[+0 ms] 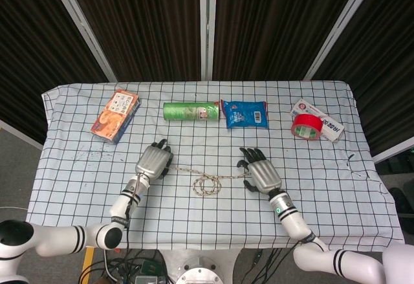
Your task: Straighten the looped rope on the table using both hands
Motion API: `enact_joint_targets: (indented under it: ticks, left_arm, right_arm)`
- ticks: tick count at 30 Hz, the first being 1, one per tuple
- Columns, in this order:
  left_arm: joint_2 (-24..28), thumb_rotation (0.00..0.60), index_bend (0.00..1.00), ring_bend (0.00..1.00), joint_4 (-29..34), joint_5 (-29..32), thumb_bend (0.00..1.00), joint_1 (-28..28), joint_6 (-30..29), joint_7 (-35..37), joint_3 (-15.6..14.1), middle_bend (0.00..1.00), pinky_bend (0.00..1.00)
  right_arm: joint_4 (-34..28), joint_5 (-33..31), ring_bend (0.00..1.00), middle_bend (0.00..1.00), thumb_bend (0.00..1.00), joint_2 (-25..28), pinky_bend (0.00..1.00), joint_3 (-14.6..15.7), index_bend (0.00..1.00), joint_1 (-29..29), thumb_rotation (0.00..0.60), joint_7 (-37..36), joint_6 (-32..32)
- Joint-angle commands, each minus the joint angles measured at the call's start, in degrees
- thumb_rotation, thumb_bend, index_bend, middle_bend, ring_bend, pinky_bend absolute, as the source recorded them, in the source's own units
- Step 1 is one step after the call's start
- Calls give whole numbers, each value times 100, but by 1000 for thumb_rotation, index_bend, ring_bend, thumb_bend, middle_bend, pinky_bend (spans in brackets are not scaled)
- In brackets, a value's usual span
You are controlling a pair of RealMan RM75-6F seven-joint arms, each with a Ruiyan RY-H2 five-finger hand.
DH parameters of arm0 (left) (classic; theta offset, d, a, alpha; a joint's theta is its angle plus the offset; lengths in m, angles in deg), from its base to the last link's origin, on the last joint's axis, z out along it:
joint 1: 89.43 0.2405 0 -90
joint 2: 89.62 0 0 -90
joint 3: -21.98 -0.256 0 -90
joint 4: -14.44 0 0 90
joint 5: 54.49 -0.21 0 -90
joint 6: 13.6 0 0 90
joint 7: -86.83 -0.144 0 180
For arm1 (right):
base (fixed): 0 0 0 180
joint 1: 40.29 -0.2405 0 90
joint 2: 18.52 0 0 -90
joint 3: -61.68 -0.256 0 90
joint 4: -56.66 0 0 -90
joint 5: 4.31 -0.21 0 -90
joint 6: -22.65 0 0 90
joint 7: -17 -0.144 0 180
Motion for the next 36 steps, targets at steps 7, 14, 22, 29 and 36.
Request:
enact_joint_targets:
  ticks: [7,14,22,29,36]
  left_arm:
    - [18,600,603,100,24,19,388,6,-6,-10,20,297,250]
    - [26,600,603,100,31,16,389,20,-9,-5,15,297,244]
    - [11,600,603,100,-1,20,389,27,19,15,10,297,244]
    - [21,600,603,100,-3,42,390,38,27,30,18,298,244]
    - [16,600,603,100,-21,43,390,49,37,42,9,297,244]
  right_arm:
    - [182,10,0,59,303,-141,0,35,395,-95,600,-76,-1]
    - [299,-53,0,66,303,-244,0,60,422,-134,600,-59,1]
    - [377,-63,0,80,308,-325,0,77,468,-141,600,-31,-91]
    - [435,-111,0,89,313,-390,0,79,488,-160,600,-5,-102]
    - [461,-144,0,106,314,-429,0,56,528,-167,600,0,-148]
